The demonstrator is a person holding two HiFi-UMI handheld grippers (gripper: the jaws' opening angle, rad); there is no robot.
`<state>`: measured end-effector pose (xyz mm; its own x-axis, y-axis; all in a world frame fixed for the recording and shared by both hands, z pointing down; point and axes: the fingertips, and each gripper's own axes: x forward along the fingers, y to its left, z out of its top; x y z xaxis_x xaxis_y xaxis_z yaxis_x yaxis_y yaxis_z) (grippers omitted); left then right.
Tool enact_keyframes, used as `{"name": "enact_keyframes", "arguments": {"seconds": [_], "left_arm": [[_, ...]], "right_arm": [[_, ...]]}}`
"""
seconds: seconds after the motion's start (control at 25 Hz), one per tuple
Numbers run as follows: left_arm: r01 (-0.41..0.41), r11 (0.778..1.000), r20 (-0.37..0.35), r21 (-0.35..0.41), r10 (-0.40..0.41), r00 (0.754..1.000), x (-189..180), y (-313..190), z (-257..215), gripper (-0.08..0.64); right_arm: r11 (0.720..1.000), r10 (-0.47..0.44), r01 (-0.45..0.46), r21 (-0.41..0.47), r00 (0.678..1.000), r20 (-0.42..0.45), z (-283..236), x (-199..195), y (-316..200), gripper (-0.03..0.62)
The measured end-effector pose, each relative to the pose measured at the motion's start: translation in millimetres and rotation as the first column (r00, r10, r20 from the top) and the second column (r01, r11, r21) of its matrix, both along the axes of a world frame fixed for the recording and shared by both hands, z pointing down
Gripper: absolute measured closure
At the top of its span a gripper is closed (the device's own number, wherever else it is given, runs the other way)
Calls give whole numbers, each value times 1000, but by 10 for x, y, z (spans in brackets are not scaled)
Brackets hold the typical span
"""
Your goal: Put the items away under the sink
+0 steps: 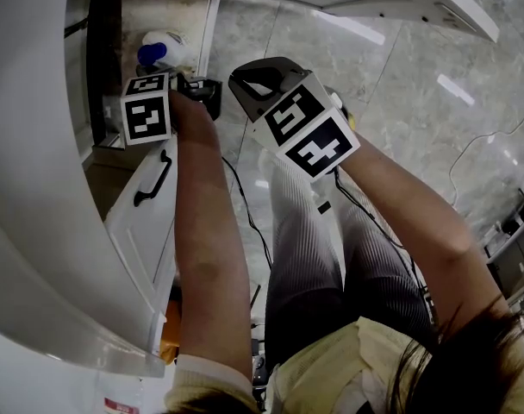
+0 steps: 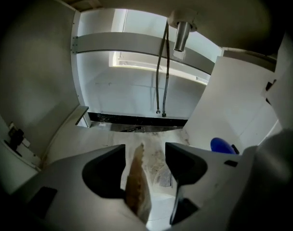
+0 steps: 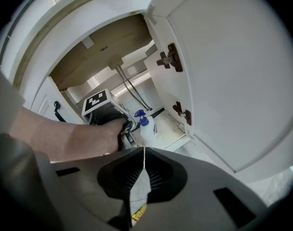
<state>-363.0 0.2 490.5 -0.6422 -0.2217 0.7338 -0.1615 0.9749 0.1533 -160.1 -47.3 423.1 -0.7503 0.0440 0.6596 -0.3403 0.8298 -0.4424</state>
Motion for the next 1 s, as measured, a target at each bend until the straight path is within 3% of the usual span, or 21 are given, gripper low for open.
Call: {"name": "enact_keyframes", "arguments": {"seconds": [0.24, 0.6, 1.0], "left_arm": [[74, 997, 13, 39, -74, 997, -14, 42, -72, 284], [83, 992, 93, 93, -92, 991, -63, 67, -378, 282], [-10, 997, 224, 79, -8, 975, -192, -25, -868, 282]], "right_arm": [[1000, -5, 5, 0, 1000, 1, -7, 8, 8, 565], [1000, 1, -1, -1, 1000, 5, -55, 46, -4, 565], [1000, 22, -22, 11, 999, 23, -227, 73, -42, 565]]}}
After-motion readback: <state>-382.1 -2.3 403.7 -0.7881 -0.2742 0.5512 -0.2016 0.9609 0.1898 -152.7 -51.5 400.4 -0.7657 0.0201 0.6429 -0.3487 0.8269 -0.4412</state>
